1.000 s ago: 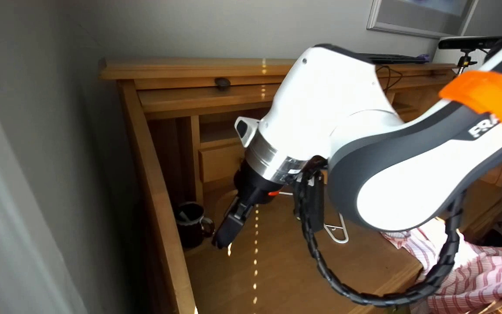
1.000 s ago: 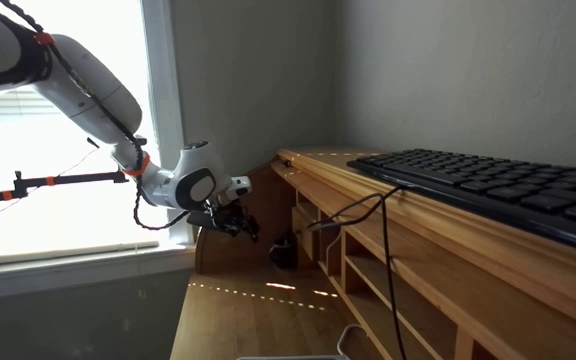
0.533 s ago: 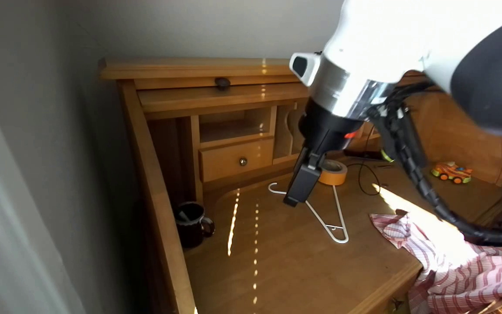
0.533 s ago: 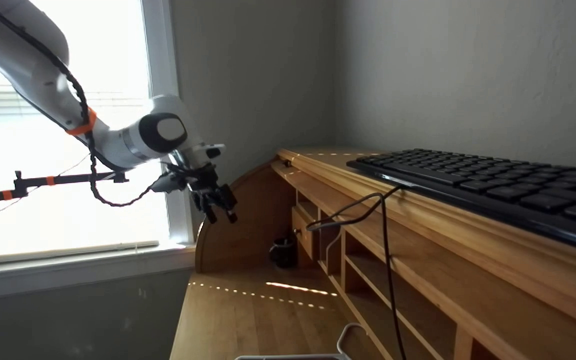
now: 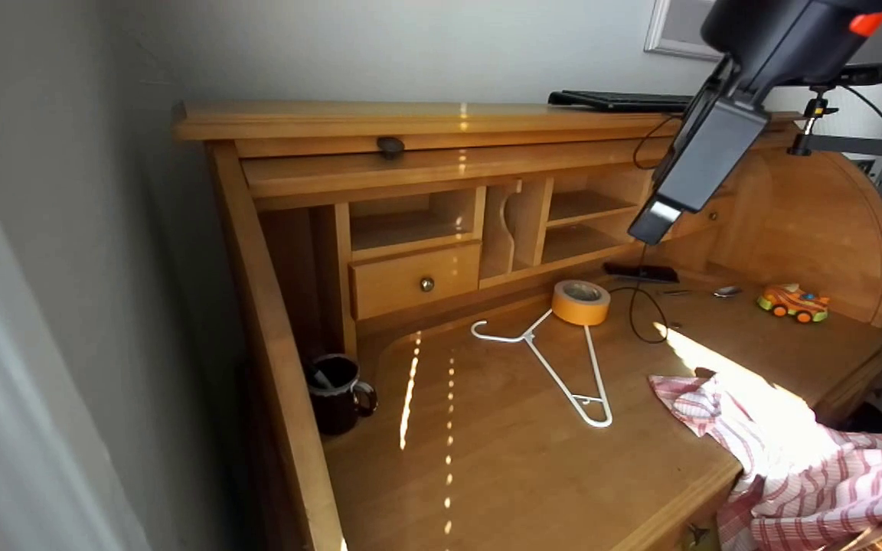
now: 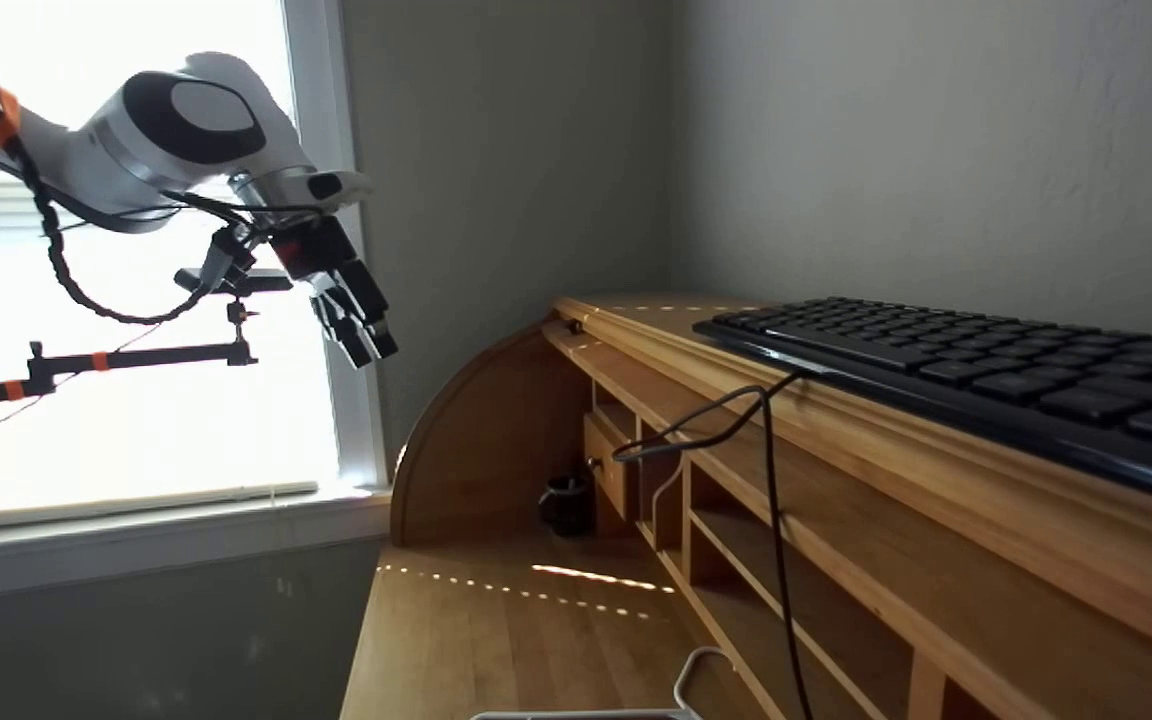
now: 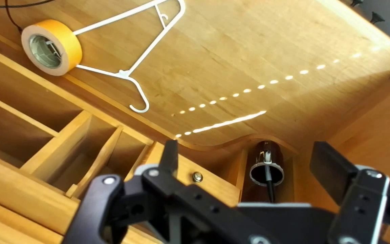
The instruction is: Move the black mug on the top of the cabinet to the far left panel of the desk
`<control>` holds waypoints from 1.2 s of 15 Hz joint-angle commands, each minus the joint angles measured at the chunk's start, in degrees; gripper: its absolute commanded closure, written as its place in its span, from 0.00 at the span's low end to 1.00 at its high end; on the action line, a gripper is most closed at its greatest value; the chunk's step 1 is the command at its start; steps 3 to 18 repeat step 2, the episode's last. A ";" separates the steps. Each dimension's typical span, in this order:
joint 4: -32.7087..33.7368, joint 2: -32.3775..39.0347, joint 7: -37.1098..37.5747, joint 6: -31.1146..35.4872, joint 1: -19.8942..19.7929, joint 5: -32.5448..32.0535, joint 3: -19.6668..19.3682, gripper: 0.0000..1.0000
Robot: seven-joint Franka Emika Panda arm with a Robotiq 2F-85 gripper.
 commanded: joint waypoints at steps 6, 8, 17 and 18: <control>-1.04 -1.18 -1.03 0.33 -4.46 1.42 3.88 0.00; -1.04 -1.18 -1.03 0.33 -4.46 1.42 3.88 0.00; -1.04 -1.18 -1.03 0.33 -4.46 1.42 3.88 0.00; -1.04 -1.18 -1.03 0.33 -4.46 1.42 3.88 0.00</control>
